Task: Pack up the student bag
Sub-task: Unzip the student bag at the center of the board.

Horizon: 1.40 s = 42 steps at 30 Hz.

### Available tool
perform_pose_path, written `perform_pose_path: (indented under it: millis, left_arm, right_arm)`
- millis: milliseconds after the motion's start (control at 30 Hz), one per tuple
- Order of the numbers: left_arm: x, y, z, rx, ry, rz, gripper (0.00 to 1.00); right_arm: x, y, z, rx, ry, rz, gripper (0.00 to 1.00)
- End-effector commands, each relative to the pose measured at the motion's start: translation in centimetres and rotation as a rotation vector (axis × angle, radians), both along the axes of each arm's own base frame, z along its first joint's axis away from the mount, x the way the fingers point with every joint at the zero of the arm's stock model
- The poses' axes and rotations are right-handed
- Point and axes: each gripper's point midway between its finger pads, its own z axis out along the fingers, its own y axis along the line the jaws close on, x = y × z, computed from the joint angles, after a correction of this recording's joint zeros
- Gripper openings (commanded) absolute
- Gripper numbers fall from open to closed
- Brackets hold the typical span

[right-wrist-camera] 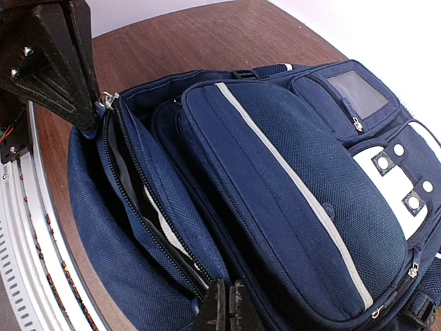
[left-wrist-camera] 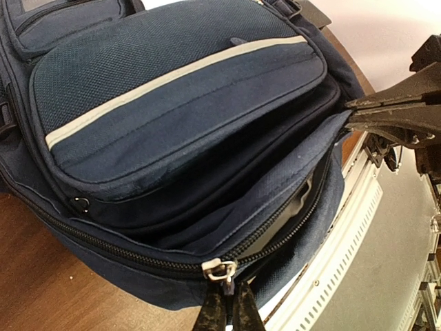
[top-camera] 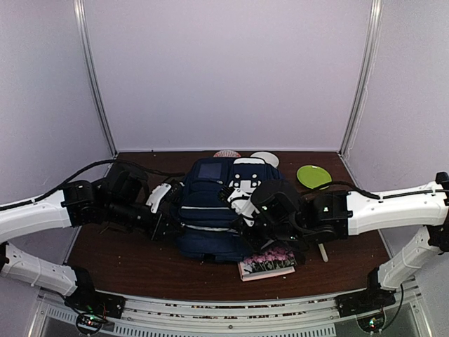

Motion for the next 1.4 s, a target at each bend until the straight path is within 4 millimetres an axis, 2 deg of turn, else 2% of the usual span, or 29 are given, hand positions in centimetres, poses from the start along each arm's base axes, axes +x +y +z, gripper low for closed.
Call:
perform_pose_path:
  millis: [0,300,500,567,633,800,867,1100,1233,1367]
  left_arm:
    - [-0.3,-0.6,2.3,-0.035,-0.019,-0.055,0.03]
    - [-0.6,-1.2,1.7,-0.024,0.016,-0.083,0.13]
    - [-0.5,-1.5,1.2,-0.016,0.031,-0.084,0.12]
    - [-0.4,-1.6,1.4,-0.02,0.027,-0.084,0.05]
    - [-0.3,-1.5,2.0,-0.023,0.019,-0.079,0.02]
    - [-0.8,-1.2,4.5,-0.035,0.005,-0.099,0.04]
    - [-1.4,-1.4,4.7,-0.05,0.021,-0.126,0.04]
    - [-3.4,-2.3,2.1,-0.078,0.156,-0.197,0.0]
    - [-2.7,-0.7,1.3,-0.001,0.118,-0.143,0.0]
    - [-1.6,1.0,-1.2,0.065,0.129,-0.089,0.0]
  right_arm:
    - [0.5,-0.4,0.9,-0.003,-0.036,-0.022,0.0]
    - [0.5,-0.3,1.2,0.019,-0.035,-0.023,0.0]
    - [0.4,-0.3,1.1,0.024,-0.03,-0.022,0.0]
    - [0.4,-0.3,1.1,0.025,-0.031,-0.022,0.0]
    - [0.4,-0.4,1.1,0.021,-0.033,-0.025,0.0]
    - [0.8,-0.8,0.8,-0.009,-0.062,-0.032,0.0]
    - [0.9,-0.8,0.8,-0.022,-0.074,-0.03,0.0]
    - [1.3,-0.9,1.4,-0.036,-0.11,-0.031,0.0]
    - [1.4,-1.5,1.1,-0.061,-0.128,-0.033,0.0]
    - [1.2,-1.9,0.6,-0.083,-0.134,-0.022,0.0]
